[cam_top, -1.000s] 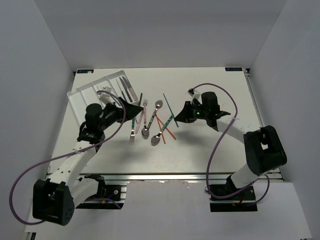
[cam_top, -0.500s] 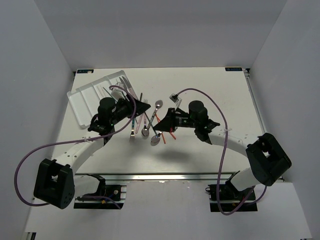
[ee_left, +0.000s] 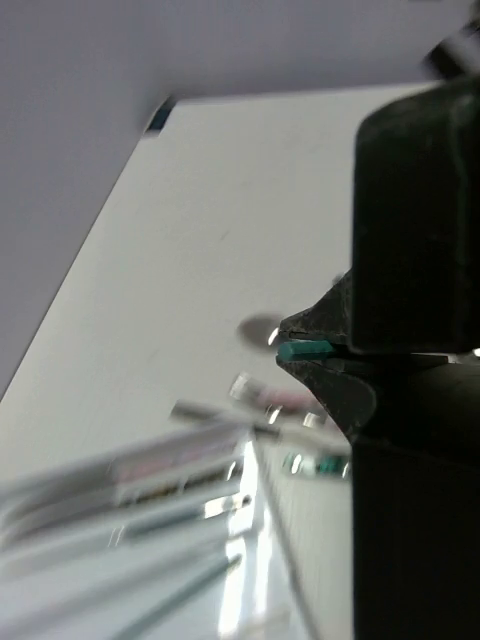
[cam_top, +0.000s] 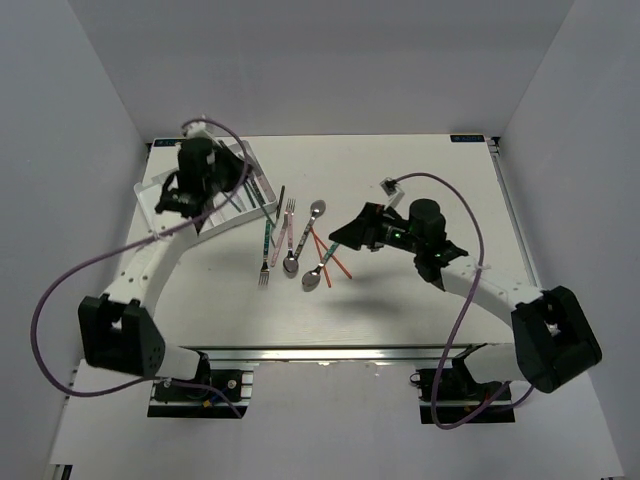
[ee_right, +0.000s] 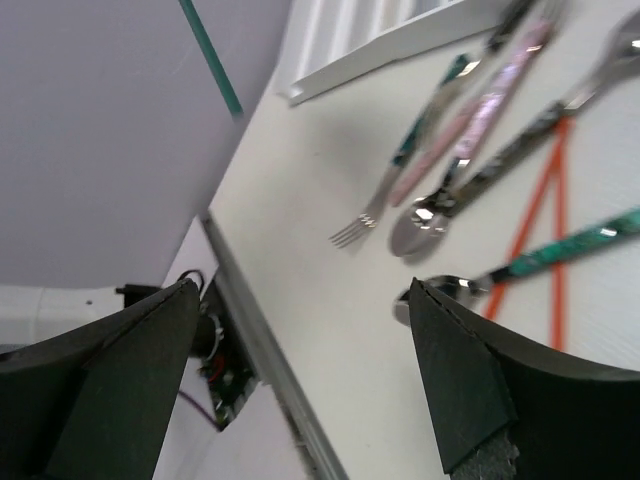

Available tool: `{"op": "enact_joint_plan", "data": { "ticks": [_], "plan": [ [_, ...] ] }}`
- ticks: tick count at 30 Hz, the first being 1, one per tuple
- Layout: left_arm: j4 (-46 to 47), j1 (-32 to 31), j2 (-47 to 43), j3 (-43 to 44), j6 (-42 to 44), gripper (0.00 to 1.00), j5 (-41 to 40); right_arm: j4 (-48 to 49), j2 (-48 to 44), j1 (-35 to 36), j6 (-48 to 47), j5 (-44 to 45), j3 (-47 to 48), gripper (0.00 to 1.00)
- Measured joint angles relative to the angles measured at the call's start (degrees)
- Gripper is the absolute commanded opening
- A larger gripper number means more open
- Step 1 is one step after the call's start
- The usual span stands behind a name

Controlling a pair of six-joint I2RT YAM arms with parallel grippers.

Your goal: Sort the eating utensils into containers

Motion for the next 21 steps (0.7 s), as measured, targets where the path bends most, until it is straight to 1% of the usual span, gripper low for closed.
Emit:
{"op": "enact_joint_plan", "data": {
  "ticks": [3,6,9,12,13,14,16,17,19,20,21],
  "plan": [
    [-7.39,8.22,9.97,12.61,3.48,0.0,-5.97,-3.08,-3.96,-3.61,-1.77,2.21,-2.34,0.89],
    [-14.47,14.32,24.39,28.52,6.25,0.0,-11.69,-6.43,-6.58,-4.42,-4.31,3.15,-3.06,0.89],
    [-21.14,17.66,37.86,43.63,8.0,0.0,-15.21,-9.57,-8.74,-4.59,-7.13,4.13,-3.43,0.89],
    [-26.8,18.97,50.38,58.58,9.14,0.0,-16.26,-13.03,-11.04,-4.66,-9.75,5.79,-3.78,0.89],
    [-28.63,19.15,54.73,63.34,9.44,0.03,-16.35,-14.03,-11.82,-4.68,-10.56,6.69,-3.78,0.89],
    [-29.31,19.17,56.3,64.54,9.64,0.04,-16.33,-14.78,-12.46,-4.7,-11.23,7.32,-3.78,0.89],
    [-31.04,19.12,58.36,64.3,9.75,0.08,-16.28,-16.33,-13.49,-4.87,-12.72,8.85,-3.78,0.89],
    [-31.3,19.08,58.53,63.04,9.79,0.13,-16.13,-16.92,-13.7,-4.96,-13.25,9.44,-3.78,0.89],
    [-30.95,18.99,57.99,58.99,9.77,0.21,-15.65,-17.9,-13.66,-5.07,-14.27,10.47,-3.78,0.89],
    [-30.97,18.97,57.7,57.29,9.73,0.32,-15.43,-18.45,-13.55,-5.07,-14.64,10.93,-3.78,0.89],
    [-30.99,18.97,57.61,55.87,9.75,0.39,-15.17,-18.93,-13.35,-5.09,-14.88,11.41,-3.78,0.89]
  ]
}}
